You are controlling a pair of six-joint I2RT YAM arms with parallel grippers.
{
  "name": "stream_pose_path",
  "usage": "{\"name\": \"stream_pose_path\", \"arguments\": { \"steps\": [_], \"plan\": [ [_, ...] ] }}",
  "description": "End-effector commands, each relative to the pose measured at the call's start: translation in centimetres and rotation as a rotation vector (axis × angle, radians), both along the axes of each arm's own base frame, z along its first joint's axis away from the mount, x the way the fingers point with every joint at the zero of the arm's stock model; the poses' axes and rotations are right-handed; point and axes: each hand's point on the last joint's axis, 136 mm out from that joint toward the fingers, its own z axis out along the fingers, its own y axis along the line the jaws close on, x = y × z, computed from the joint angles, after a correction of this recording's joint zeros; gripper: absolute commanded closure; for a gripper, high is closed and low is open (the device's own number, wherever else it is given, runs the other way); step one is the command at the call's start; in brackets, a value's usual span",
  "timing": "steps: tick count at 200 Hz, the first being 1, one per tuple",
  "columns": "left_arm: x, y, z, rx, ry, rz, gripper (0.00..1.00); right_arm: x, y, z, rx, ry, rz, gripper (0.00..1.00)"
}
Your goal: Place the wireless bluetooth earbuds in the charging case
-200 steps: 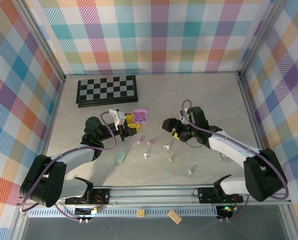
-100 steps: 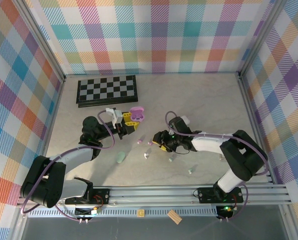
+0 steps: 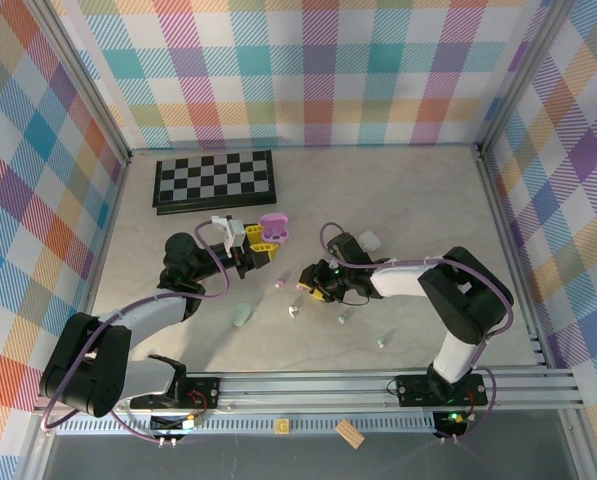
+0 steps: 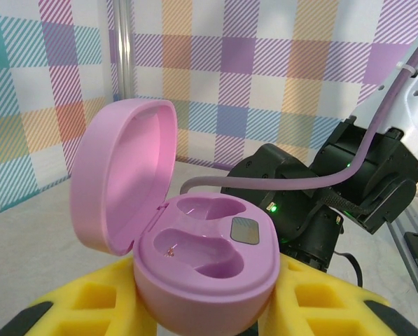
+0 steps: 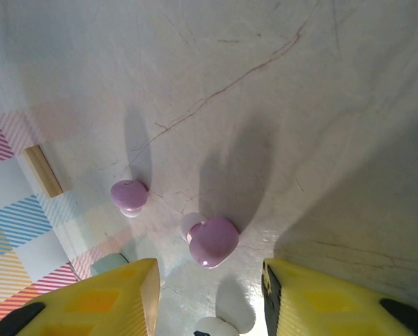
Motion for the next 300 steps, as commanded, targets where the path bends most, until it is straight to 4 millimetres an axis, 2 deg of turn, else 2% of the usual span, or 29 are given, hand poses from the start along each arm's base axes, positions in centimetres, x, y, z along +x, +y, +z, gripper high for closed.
{"name": "stream_pose_path", "arguments": {
  "steps": [1,137,166,246,279,300],
  "plan": [
    [-0.3,0.2,1.8,-0.018,-0.073,-0.011,0.66,1.0,1.5,0.5,0.037,-0.026,0.015,0.58],
    [-0.3,0.3,1.7,-0.002,-0.074,-0.008,0.66,1.9,3.3,1.0,0.075,-0.075,0.086,0.72],
    [-0.2,0.3,1.8,-0.002,-0.074,-0.007,0.66,1.9,3.6,1.2,0.081,-0.083,0.11,0.71],
    [-0.3,0.3,1.7,-0.002,-0.073,-0.007,0.66,1.6,3.4,-0.3,0.045,-0.036,0.117,0.7],
    [-0.2,0.4,1.6,-0.001,-0.072,-0.002,0.66,1.7,3.4,0.2,0.034,-0.057,0.134,0.67],
    [0.0,0.6,1.4,0.002,-0.07,0.017,0.66,1.9,2.7,0.6,-0.052,-0.101,0.152,0.65]
  ]
}}
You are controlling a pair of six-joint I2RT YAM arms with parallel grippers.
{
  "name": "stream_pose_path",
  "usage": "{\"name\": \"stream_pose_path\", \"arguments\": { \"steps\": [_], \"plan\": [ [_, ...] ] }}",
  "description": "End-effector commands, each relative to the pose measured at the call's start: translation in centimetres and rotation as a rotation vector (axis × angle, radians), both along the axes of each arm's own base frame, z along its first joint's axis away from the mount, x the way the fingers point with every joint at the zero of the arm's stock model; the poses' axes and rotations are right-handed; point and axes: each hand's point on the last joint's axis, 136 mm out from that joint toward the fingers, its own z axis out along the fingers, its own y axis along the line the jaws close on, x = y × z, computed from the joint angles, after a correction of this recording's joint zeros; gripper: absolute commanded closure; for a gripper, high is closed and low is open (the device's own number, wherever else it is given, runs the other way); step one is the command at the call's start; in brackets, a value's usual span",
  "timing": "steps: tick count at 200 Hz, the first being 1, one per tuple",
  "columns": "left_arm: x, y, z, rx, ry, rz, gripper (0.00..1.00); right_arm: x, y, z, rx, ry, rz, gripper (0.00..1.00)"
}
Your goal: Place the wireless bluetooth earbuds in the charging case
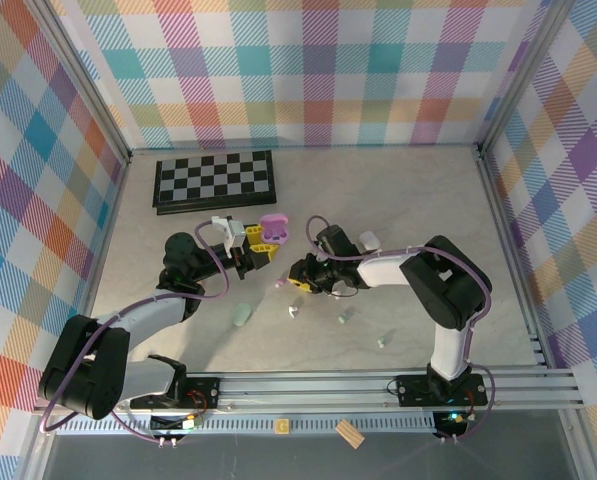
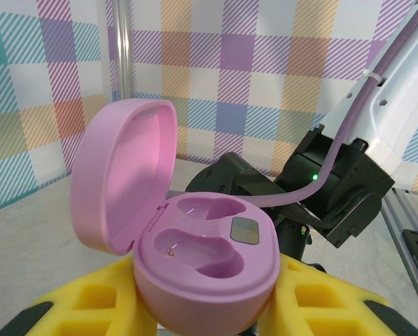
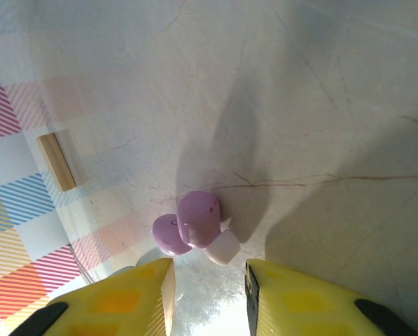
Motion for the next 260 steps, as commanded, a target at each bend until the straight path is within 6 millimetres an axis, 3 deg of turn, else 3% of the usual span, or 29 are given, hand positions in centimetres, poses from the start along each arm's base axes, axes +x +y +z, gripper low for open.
{"name": "stream_pose_path", "arguments": {
  "steps": [1,52,125,260],
  "plan": [
    [0.2,0.5,1.5,-0.005,-0.075,0.019,0.66,0.2,-0.4,0.8,-0.084,-0.066,0.039,0.65],
    [2.7,3.5,1.8,-0.038,-0.079,0.145,0.66,0.6,-1.8,1.5,-0.292,-0.191,0.095,0.6],
    [6.4,8.6,3.0,-0.132,-0.087,0.298,0.67,1.1,-0.9,2.4,-0.555,-0.358,0.215,0.58],
    [6.2,8.9,3.0,-0.125,-0.095,0.297,0.67,1.8,1.2,0.4,-0.622,-0.365,0.281,0.6]
  ]
}}
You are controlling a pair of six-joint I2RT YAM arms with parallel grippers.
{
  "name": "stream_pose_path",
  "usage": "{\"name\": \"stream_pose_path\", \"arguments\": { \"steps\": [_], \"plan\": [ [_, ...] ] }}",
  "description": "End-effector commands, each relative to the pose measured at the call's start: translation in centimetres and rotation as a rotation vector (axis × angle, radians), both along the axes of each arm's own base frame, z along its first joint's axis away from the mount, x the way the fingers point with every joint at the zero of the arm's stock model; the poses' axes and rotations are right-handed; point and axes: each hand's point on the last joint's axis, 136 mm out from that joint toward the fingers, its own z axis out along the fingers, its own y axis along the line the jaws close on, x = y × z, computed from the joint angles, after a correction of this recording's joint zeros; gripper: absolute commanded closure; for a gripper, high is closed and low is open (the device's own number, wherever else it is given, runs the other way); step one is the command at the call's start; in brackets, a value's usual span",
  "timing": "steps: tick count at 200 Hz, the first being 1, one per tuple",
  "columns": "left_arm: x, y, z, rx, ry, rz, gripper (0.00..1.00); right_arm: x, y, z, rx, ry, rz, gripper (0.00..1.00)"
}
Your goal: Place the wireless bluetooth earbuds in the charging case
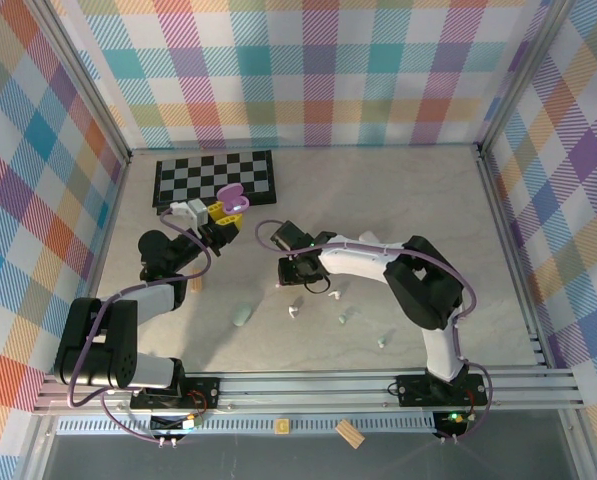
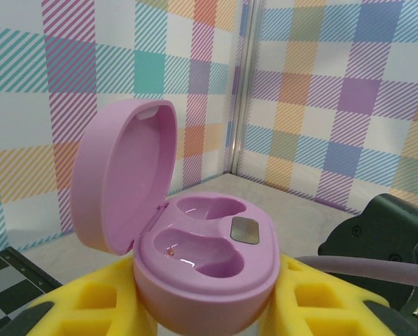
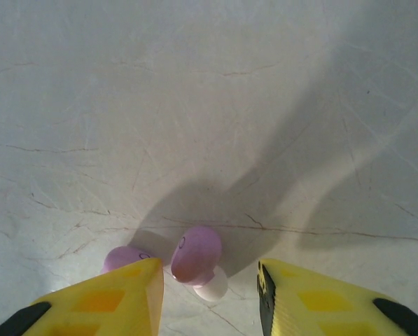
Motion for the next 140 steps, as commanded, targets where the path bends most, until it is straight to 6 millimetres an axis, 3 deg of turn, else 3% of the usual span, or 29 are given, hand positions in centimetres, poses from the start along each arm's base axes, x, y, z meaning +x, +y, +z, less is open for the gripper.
{"name": "stream_pose_path", "arguments": {
  "steps": [1,86,140],
  "plan": [
    [-0.6,0.2,2.2,-0.005,-0.088,-0.01,0.67,0.6,0.7,0.3,-0.008,-0.016,0.02,0.6],
    [-0.7,0.1,2.5,0.003,-0.101,-0.02,0.67,0.6,1.1,-0.7,-0.017,0.004,0.027,0.69],
    [-1.2,0.0,2.7,0.008,-0.107,-0.03,0.67,0.7,0.9,0.4,-0.009,-0.017,0.035,0.76]
  ]
}}
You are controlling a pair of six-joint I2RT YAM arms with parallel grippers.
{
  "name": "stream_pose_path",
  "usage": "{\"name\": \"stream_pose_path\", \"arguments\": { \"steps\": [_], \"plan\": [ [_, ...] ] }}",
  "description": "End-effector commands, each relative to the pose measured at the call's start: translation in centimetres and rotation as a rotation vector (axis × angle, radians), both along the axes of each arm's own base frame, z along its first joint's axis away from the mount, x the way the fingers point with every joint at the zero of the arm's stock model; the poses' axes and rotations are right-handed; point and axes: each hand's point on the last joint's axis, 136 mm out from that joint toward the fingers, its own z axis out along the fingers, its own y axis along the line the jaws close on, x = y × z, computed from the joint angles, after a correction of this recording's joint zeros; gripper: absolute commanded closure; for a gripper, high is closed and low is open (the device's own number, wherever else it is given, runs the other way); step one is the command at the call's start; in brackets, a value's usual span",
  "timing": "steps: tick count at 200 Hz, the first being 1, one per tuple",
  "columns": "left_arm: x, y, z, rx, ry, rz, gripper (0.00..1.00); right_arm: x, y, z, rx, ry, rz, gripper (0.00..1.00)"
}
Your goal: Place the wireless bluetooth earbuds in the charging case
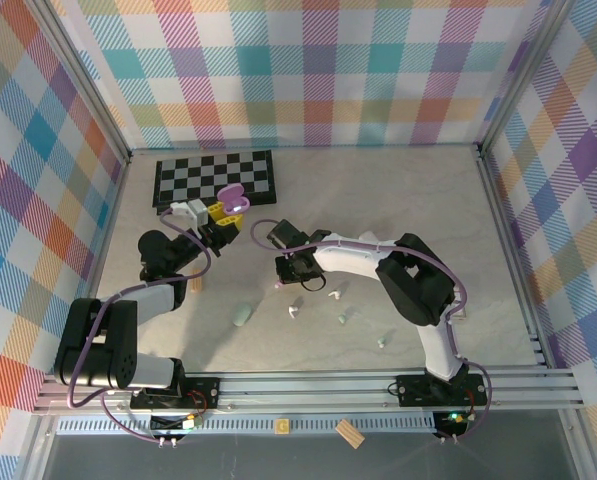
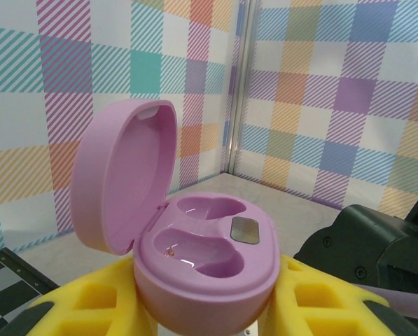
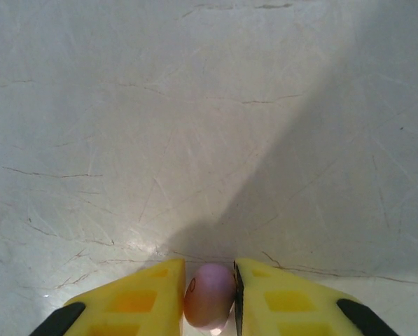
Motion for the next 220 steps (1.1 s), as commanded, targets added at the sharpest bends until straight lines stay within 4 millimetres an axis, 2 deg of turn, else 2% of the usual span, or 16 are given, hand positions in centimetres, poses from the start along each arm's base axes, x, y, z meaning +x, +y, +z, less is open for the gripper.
{"name": "stream_pose_path", "arguments": {
  "steps": [1,31,67,90,121,169,184,220],
  "plan": [
    [-1.0,0.1,2.5,0.006,-0.103,-0.019,0.67,0.1,0.1,1.2,0.004,-0.016,0.012,0.76],
    [-1.1,0.0,2.4,0.015,-0.096,-0.018,0.67,0.2,-0.2,2.8,0.035,-0.063,0.016,0.76],
    [-1.4,-0.7,2.1,0.018,-0.09,-0.041,0.67,0.1,-1.5,6.2,0.098,-0.14,0.014,0.77],
    [-1.9,-1.6,2.0,0.024,-0.094,-0.068,0.67,-0.2,-2.6,9.7,0.19,-0.195,0.018,0.77],
    [-2.4,-3.5,1.4,0.065,-0.075,-0.11,0.67,-0.9,-3.3,15.8,0.329,-0.297,0.091,0.77],
    [-4.4,-7.1,0.6,0.162,-0.074,-0.193,0.67,-2.8,-3.0,25.3,0.575,-0.403,0.234,0.77],
    [-5.1,-8.0,0.7,0.17,-0.077,-0.223,0.67,-3.3,-2.6,27.3,0.635,-0.417,0.268,0.77],
    [-6.6,-9.7,1.2,0.172,-0.093,-0.295,0.67,-3.8,-1.7,30.0,0.711,-0.441,0.325,0.77]
  ]
}}
